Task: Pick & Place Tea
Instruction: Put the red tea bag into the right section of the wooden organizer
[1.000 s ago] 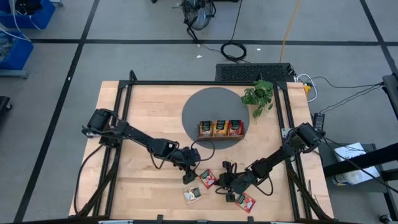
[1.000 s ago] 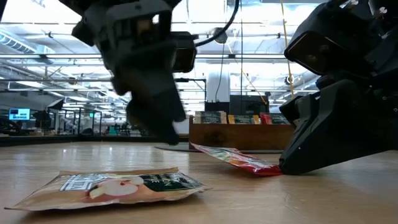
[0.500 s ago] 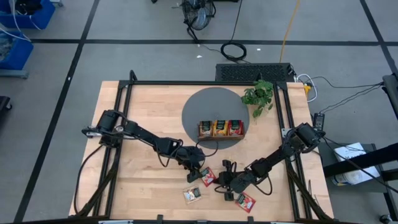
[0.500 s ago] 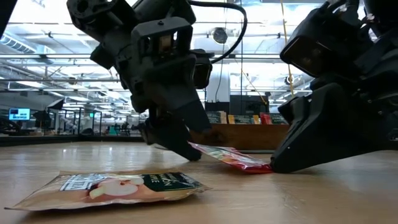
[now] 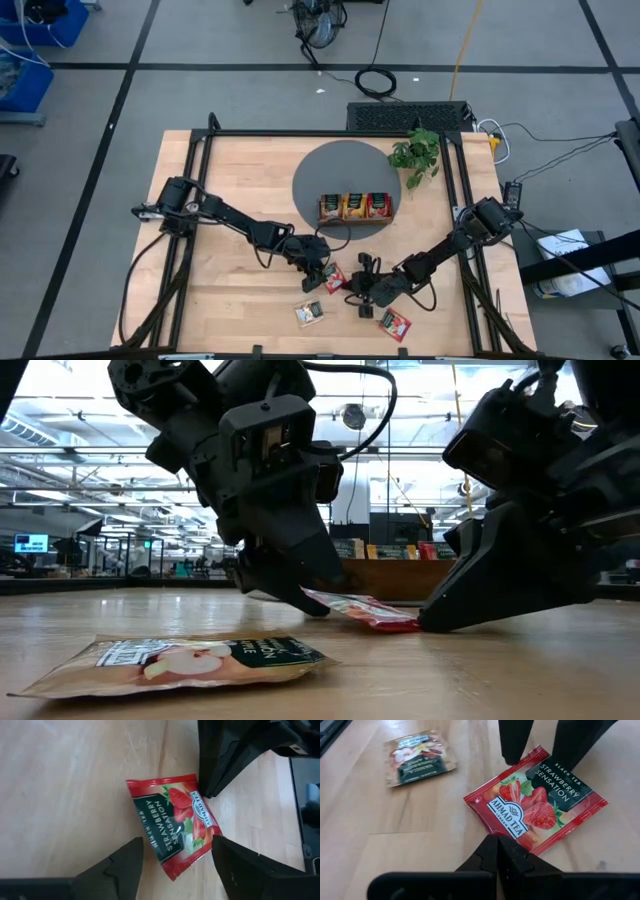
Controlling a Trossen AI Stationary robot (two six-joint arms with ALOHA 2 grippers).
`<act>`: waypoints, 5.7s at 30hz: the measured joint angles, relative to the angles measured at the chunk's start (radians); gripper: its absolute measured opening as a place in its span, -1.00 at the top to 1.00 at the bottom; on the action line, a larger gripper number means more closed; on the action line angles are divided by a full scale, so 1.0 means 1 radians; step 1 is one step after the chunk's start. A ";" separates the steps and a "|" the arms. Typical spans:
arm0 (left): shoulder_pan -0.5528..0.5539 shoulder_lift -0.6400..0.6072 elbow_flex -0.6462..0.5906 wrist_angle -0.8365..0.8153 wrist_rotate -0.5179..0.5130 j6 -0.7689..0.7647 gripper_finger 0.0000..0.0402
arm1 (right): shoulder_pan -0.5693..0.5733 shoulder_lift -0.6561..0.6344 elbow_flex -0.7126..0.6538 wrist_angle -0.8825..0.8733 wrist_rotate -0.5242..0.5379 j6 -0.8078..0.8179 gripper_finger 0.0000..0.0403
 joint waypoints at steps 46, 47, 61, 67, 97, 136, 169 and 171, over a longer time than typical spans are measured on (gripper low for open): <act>-0.224 -0.011 0.452 -0.576 -0.504 0.545 0.98 | 0.114 -0.244 -0.002 0.104 0.215 -0.242 0.27; -0.221 -0.011 0.452 -0.575 -0.506 0.543 0.98 | 0.104 -0.244 -0.002 0.107 0.217 -0.241 0.23; -0.191 0.010 0.452 -0.554 -0.491 0.539 0.98 | 0.012 -0.241 0.000 0.092 0.088 -0.196 0.27; -0.188 0.017 0.452 -0.549 -0.470 0.537 0.98 | 0.012 -0.241 0.000 0.091 0.088 -0.220 0.85; -0.348 -0.010 0.370 -0.636 -0.513 0.303 0.42 | 0.038 -0.579 0.001 -0.566 0.224 -0.230 1.00; -0.361 -0.010 0.228 -0.316 -0.559 0.307 0.93 | -0.756 -1.081 -0.396 -0.496 -0.485 -0.521 1.00; -0.354 -0.010 0.229 -0.290 -0.558 0.334 0.83 | -0.756 -1.080 -0.533 -0.273 -0.456 -0.401 0.60; -0.354 -0.010 0.229 -0.290 -0.558 0.334 0.82 | -0.756 -1.080 -0.532 -0.266 -0.456 -0.401 0.57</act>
